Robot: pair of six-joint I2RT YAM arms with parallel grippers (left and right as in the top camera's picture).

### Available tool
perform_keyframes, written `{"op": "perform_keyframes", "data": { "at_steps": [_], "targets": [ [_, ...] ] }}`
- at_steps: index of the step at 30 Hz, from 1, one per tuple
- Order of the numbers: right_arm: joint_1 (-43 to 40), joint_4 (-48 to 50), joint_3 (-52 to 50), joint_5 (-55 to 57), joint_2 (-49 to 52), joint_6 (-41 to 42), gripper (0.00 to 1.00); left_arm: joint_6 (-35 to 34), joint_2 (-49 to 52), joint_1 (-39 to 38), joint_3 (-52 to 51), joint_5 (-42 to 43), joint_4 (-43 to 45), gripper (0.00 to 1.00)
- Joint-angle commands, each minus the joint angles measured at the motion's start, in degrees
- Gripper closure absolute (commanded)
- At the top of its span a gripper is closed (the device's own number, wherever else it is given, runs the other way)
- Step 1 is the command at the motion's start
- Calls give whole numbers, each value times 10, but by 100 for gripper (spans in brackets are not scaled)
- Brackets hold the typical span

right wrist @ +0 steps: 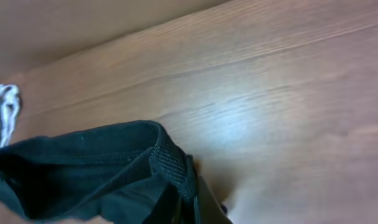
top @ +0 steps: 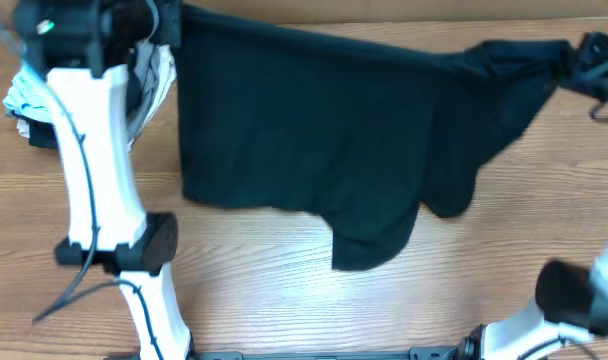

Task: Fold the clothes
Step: 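Lift the shirt with both grippers and stretch it apart, then lay the stretched shirt flat on the table and release both grippers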

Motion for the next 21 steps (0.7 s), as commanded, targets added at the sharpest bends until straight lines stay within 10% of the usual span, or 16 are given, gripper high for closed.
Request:
{"op": "perform_keyframes", "data": {
  "at_steps": [1,10,21],
  "targets": [
    [-4,60,4,-6,57,-8,96,-13,55,6,3,-21,61,96],
    [15,250,4,-43,179,22,96,-46,195,6,3,-18,242,96],
    [24,135,84,-43,82,22,96,-52,113,6,40,-18,135,96]
  ]
}}
